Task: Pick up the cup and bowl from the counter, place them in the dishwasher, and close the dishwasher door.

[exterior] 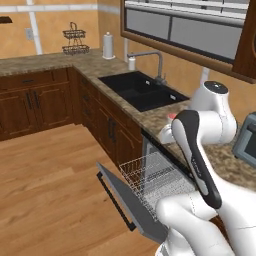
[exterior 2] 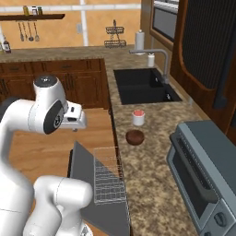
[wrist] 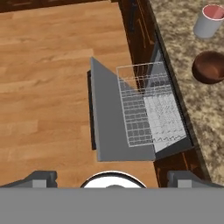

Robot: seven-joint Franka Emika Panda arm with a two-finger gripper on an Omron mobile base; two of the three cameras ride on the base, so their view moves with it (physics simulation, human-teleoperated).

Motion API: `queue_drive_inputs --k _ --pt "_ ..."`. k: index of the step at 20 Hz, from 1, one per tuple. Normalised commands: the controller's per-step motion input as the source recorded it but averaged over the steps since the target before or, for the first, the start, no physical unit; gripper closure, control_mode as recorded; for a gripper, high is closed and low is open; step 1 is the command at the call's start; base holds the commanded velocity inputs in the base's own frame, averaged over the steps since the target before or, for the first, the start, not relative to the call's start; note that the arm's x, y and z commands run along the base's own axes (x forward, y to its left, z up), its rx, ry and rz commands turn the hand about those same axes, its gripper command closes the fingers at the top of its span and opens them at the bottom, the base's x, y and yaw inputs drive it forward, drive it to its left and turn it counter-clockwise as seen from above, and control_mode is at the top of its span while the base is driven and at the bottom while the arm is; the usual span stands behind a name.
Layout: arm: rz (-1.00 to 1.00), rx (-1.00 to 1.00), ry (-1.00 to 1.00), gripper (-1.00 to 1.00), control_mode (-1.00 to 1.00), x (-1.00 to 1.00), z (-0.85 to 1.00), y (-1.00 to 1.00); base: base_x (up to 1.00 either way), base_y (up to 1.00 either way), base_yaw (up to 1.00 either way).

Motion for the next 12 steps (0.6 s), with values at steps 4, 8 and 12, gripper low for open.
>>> queue_drive_inputs --k 4,8,12 --pt "0.03 0.00 0.09 -1.00 -1.00 0.27 -0.02 0.00 0.07 0.00 0.02" --pt "0.00 0.00 0.22 -1.00 -1.00 0.96 -0.02 0.00 0.00 0.00 0.00" --pt "0.00 -0.04 0.15 -1.00 -1.00 1.00 -0.15 -0.04 0.00 0.00 0.00"
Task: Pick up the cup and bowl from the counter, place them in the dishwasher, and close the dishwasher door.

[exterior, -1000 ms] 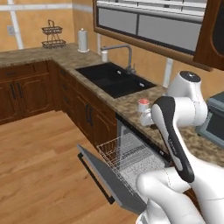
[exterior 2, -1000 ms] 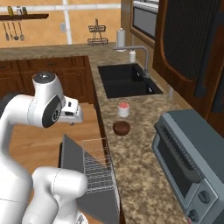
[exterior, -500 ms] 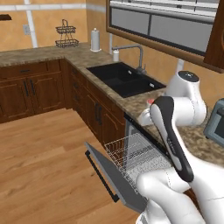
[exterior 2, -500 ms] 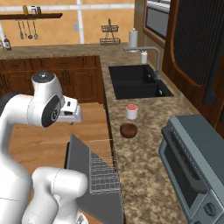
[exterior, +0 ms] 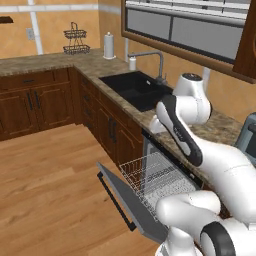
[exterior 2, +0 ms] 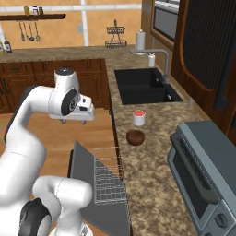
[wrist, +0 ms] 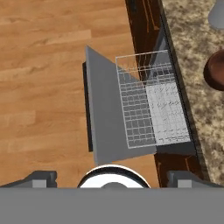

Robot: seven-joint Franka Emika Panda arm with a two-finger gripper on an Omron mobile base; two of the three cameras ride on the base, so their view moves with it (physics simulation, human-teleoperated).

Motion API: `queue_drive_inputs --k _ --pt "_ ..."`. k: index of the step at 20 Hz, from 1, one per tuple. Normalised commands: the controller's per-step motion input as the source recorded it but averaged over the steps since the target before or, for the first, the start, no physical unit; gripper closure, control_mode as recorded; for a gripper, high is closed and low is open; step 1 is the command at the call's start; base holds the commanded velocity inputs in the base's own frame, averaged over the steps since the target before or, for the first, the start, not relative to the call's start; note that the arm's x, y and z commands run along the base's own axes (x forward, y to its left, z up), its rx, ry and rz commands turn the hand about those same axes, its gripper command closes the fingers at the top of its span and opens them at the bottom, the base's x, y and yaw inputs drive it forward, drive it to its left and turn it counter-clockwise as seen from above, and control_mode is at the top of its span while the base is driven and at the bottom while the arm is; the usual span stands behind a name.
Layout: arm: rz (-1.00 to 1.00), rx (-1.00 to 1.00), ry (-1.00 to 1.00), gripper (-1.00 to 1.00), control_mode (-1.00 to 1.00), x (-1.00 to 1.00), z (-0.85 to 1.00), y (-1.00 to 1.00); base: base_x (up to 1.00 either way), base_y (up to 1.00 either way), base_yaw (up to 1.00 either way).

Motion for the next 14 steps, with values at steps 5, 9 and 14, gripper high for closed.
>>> queue_drive_inputs --k 5,9,14 --pt "-0.01 -0.08 0.06 -1.00 -1.00 0.99 -0.36 -0.03 0.00 0.00 0.00" --pt "-0.02 -0.07 0.06 -1.00 -1.00 0.91 -0.35 -0.14 0.00 0.00 0.00" --pt "0.00 -0.01 0.08 -1.00 -1.00 0.88 -0.38 -0.43 0.00 0.00 0.00"
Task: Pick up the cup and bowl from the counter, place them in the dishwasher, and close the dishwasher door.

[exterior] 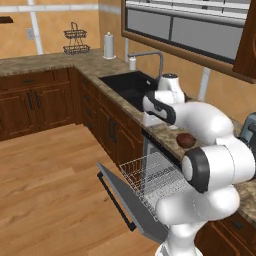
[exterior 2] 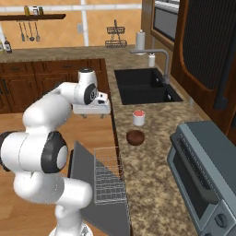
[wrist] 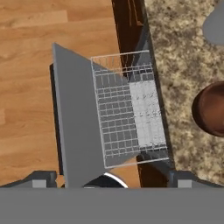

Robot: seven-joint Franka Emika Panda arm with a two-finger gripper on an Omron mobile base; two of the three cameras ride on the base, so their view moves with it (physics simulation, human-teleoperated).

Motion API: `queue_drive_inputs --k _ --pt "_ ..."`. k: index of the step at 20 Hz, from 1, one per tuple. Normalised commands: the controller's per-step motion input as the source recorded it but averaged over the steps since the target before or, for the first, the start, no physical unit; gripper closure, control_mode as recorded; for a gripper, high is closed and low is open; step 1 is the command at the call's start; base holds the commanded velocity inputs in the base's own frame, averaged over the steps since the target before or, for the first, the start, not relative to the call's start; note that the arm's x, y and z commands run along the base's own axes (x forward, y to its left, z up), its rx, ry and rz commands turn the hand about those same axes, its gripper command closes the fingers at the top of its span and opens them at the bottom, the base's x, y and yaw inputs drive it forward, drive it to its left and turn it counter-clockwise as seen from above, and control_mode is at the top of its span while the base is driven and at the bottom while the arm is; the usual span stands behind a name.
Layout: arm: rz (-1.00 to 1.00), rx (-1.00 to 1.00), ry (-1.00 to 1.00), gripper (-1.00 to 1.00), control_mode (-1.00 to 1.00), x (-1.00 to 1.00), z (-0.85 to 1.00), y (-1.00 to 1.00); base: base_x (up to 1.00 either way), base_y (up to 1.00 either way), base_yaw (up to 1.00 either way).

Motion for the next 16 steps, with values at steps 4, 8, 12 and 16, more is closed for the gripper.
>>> queue_drive_inputs --k 4,8,12,16 --pt "0.00 0.00 0.03 -1.00 -1.00 0.88 -0.16 -0.44 0.00 0.00 0.00" --pt "0.00 -0.01 0.00 -1.00 -1.00 0.76 -0.16 -0.41 0.00 0.00 0.00" --pt "0.00 -0.01 0.00 -1.00 -1.00 0.68 -0.20 -0.43 0.00 0.00 0.00" --pt "0.00 0.00 0.00 -1.00 -1.00 0.63 -0.23 -0.46 0.00 0.00 0.00"
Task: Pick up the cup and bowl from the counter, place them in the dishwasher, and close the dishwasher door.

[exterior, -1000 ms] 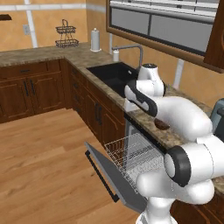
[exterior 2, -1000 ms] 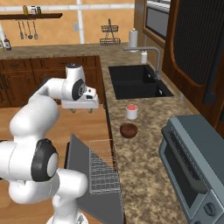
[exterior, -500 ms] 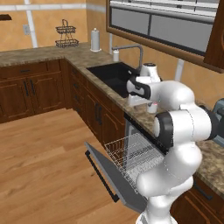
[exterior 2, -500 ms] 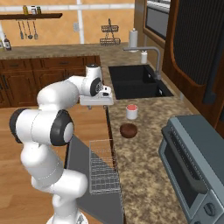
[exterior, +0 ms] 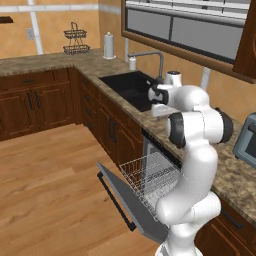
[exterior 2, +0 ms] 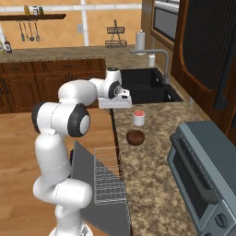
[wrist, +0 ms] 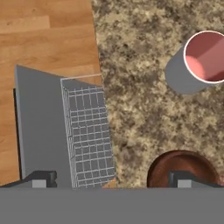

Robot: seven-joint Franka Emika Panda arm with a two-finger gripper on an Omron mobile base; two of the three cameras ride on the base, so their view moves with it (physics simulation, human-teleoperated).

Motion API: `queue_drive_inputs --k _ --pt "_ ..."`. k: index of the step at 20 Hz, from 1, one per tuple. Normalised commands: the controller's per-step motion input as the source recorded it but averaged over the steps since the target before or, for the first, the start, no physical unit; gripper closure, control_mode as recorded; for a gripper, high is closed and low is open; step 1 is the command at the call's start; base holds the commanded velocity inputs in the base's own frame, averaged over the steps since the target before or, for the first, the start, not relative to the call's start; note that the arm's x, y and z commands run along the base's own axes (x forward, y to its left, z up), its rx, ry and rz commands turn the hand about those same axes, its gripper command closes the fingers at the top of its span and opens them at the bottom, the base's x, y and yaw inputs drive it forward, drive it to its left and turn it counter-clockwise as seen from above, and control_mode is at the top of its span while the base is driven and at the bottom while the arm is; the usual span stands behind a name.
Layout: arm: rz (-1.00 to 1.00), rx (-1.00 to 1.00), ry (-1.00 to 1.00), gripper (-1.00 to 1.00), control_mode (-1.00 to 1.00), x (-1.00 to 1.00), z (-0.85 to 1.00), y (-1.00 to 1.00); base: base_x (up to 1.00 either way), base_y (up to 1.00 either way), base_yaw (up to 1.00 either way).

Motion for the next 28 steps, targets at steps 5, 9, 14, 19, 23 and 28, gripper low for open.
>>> queue_drive_inputs --k 5,9,14,19,23,28 --pt "-0.01 -0.03 -0.11 -1.00 -1.00 0.27 -0.29 -0.29 0.00 0.00 0.00" --pt "-0.04 -0.06 -0.09 -1.00 -1.00 0.28 -0.29 -0.26 0.00 0.00 0.00" --pt "-0.03 -0.07 -0.06 -1.00 -1.00 0.31 -0.36 -0.21 0.00 0.00 0.00" --pt "0.00 0.00 0.00 -1.00 -1.00 0.40 -0.13 -0.34 0.00 0.00 0.00" --pt "0.00 0.00 0.00 -1.00 -1.00 0.39 -0.03 -0.16 0.00 0.00 0.00" --pt "0.01 0.00 0.00 -1.00 -1.00 0.40 -0.11 -0.09 0.00 0.00 0.00"
